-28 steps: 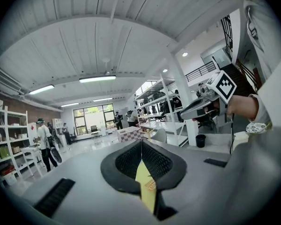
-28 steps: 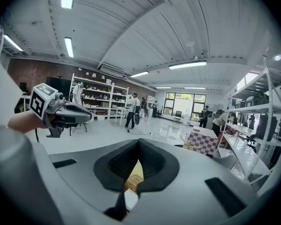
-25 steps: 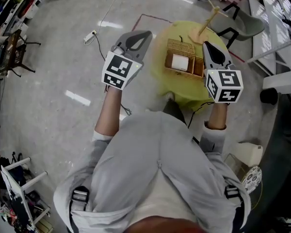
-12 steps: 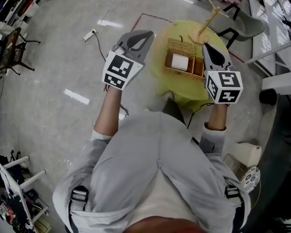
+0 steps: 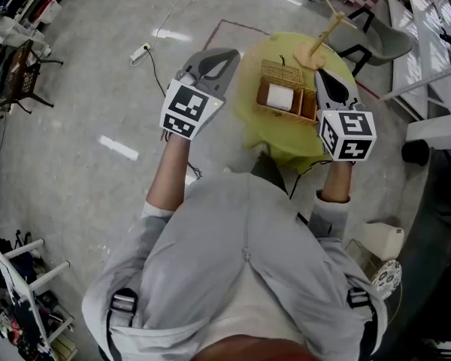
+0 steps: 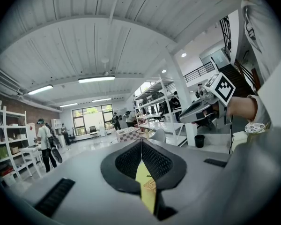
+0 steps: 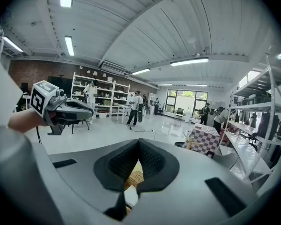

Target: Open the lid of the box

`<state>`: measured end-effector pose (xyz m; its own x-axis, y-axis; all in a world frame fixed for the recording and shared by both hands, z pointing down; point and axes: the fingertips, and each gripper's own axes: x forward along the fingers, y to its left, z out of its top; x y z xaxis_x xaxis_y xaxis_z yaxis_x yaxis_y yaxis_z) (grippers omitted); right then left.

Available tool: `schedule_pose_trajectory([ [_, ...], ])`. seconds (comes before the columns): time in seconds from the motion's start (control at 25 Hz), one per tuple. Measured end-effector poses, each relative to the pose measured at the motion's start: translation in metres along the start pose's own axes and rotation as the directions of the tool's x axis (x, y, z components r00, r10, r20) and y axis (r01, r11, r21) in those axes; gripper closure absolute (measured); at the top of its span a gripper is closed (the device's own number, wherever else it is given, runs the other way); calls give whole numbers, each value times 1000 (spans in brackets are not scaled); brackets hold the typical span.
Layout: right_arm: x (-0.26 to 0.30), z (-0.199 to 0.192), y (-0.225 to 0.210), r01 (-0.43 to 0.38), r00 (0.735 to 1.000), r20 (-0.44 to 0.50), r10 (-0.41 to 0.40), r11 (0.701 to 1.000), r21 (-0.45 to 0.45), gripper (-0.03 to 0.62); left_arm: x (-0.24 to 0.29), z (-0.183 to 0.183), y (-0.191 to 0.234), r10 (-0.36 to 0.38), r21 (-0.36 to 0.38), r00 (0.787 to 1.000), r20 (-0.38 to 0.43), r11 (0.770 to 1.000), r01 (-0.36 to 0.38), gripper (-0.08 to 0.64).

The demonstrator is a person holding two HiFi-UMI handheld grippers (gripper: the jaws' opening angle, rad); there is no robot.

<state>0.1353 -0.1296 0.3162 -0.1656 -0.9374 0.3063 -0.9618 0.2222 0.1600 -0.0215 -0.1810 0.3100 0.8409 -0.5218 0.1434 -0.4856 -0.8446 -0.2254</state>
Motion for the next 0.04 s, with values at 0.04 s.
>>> schedule_pose_trajectory([
  [0.04, 1, 0, 0, 0, 1000, 0, 0, 1000, 1, 569, 0, -1, 1, 1, -1, 1000, -1, 1000, -1, 531],
])
